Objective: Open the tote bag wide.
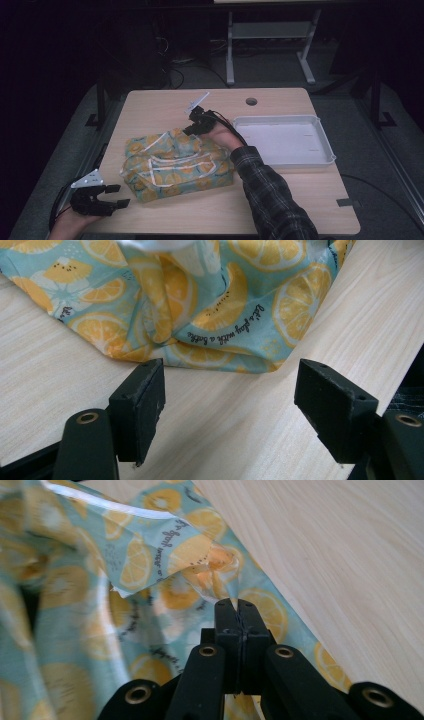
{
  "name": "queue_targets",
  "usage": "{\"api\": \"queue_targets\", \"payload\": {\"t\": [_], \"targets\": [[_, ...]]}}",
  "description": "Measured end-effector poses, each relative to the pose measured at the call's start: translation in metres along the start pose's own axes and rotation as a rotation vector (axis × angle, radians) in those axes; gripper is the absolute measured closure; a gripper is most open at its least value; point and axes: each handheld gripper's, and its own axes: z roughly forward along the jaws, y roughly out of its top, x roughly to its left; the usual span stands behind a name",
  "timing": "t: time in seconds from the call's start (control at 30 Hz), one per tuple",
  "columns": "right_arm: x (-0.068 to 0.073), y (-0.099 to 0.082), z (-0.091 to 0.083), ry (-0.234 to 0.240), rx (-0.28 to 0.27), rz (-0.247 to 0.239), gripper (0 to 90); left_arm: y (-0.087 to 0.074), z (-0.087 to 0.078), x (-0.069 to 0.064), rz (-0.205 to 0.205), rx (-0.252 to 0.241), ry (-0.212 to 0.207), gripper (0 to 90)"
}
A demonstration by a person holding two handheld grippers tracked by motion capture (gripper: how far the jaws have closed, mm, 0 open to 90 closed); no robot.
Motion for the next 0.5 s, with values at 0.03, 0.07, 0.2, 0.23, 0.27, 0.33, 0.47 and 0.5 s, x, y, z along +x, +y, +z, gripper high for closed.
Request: {"api": "queue_targets", "payload": {"t": [0.03,0.07,0.2,0.23,0.27,0.33,0.47,0.5], "targets": [[-0.002,-0.001,0.003,0.001,0.007,0.016,88.8,0.0,0.0,0.0,-0.002,-0.001,-0.001,27.9],[-0.004,-0.003,0.007,-0.004,0.016,0.018,88.8,-0.001,0.0,0.0,-0.003,-0.004,-0.001,27.8],[-0.011,-0.007,0.021,-0.007,0.047,0.037,88.7,-0.001,0.001,0.001,0.0,-0.001,-0.002,27.6],[-0.012,-0.008,0.024,-0.01,0.055,0.042,88.7,-0.001,0.001,0.001,0.0,-0.003,-0.003,27.6],[-0.012,-0.009,0.026,-0.006,0.062,0.051,88.7,-0.001,0.001,0.001,0.0,-0.004,-0.003,27.6],[-0.013,-0.01,0.032,-0.003,0.07,0.05,88.7,-0.001,0.001,0.001,-0.001,-0.005,-0.004,27.6],[-0.014,-0.011,0.04,-0.007,0.087,0.049,88.4,-0.001,0.001,0.002,0.004,0.004,-0.004,27.6],[-0.014,-0.011,0.042,-0.014,0.096,0.047,88.2,-0.001,0.001,0.002,0.005,0.007,-0.004,27.6]]}}
